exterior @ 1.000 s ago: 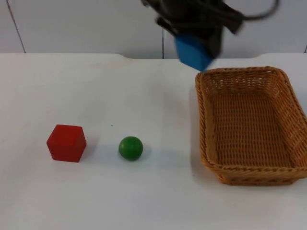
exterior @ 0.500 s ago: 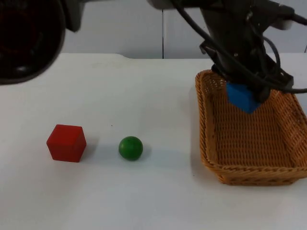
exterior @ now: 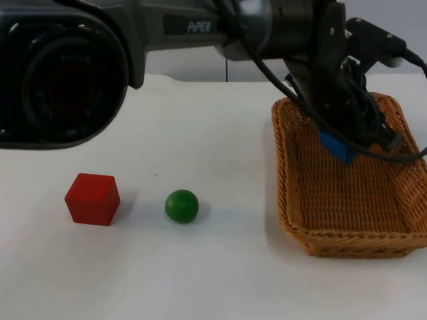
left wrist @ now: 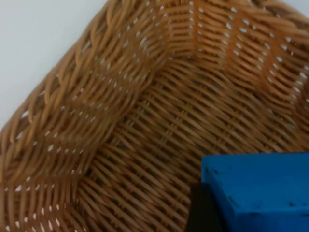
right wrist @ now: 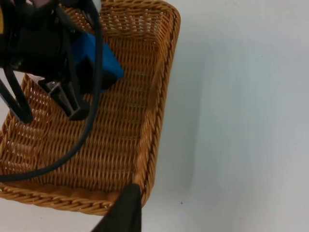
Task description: Place all geometric objects except the red cube into the basket.
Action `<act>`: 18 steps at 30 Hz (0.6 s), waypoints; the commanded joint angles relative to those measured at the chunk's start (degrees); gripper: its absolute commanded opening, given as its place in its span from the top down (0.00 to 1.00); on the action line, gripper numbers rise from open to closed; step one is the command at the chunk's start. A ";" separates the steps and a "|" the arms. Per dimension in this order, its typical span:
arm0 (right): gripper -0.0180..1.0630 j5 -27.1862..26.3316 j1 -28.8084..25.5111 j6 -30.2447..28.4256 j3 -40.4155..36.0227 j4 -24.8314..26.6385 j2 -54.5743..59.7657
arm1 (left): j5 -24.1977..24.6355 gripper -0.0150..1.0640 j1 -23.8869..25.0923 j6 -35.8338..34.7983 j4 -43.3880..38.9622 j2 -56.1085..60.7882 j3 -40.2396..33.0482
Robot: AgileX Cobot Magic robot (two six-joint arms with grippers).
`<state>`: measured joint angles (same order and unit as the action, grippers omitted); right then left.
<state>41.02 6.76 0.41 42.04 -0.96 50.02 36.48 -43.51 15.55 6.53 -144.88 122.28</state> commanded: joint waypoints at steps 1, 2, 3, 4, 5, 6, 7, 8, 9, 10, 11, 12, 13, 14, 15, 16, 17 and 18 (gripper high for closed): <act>0.01 -0.35 -0.33 -0.02 0.10 -0.22 0.05 | -1.57 0.74 -0.14 0.22 -0.39 0.05 0.29; 0.01 -0.35 -0.33 -0.02 0.10 -0.22 0.05 | -1.57 0.67 -0.14 0.22 -0.43 -0.03 0.29; 0.01 -0.35 -0.33 -0.02 0.10 -0.22 0.05 | -1.57 0.60 -0.14 0.22 -0.54 -0.03 0.29; 0.01 -0.35 -0.33 -0.02 0.10 -0.22 0.05 | -1.57 0.60 -0.14 0.22 -0.54 -0.03 0.29; 0.01 -0.35 -0.33 -0.02 0.10 -0.22 0.05 | -1.46 0.53 -0.14 0.22 -0.54 -0.03 0.29; 0.01 -0.35 -0.33 -0.02 0.10 -0.22 0.05 | -1.36 0.47 -0.14 0.22 -0.54 -0.03 0.29; 0.01 -0.35 -0.33 -0.02 0.10 -0.22 0.05 | -1.26 0.40 -0.14 0.22 -0.54 -0.03 0.29; 0.01 -0.35 -0.33 -0.02 0.10 -0.22 0.05 | -1.26 0.34 -0.14 0.22 -0.35 -0.03 0.29; 0.01 -0.35 -0.33 -0.02 0.10 -0.22 0.05 | -1.01 0.29 -0.14 0.22 -0.07 0.09 0.29; 0.01 -0.35 -0.33 -0.02 0.10 -0.22 0.05 | -1.01 0.29 -0.14 0.22 -0.07 0.09 0.29; 0.01 -0.35 -0.33 -0.02 0.10 -0.22 0.05 | -0.65 0.25 -0.14 0.22 0.04 0.25 0.29; 0.01 -0.35 -0.33 -0.02 0.10 -0.22 0.05 | -0.44 0.22 -0.14 0.22 0.29 0.52 0.29; 0.01 -0.35 -0.33 -0.02 0.10 -0.22 0.05 | 0.14 0.20 -0.14 0.22 0.58 0.98 0.29; 0.01 -0.35 -0.33 -0.02 0.10 -0.22 0.05 | 0.79 0.20 -0.14 0.11 0.70 1.72 0.29; 0.01 -0.35 -0.33 -0.02 0.10 -0.22 0.05 | 0.79 0.20 -0.14 0.11 0.70 1.72 0.29; 0.01 -0.35 -0.33 -0.02 0.10 -0.22 0.05 | 1.55 0.20 -0.14 0.11 0.82 2.36 0.29; 0.01 -0.35 -0.33 -0.02 0.10 -0.22 0.05 | 2.33 0.20 -0.14 0.11 0.97 3.33 0.29; 0.01 -0.35 -0.33 -0.02 0.10 -0.22 0.05 | 3.68 0.20 -0.14 0.11 0.97 4.57 0.29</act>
<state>41.02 6.76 0.41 42.04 -0.96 50.02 38.65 -43.51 15.64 6.43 -142.96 122.28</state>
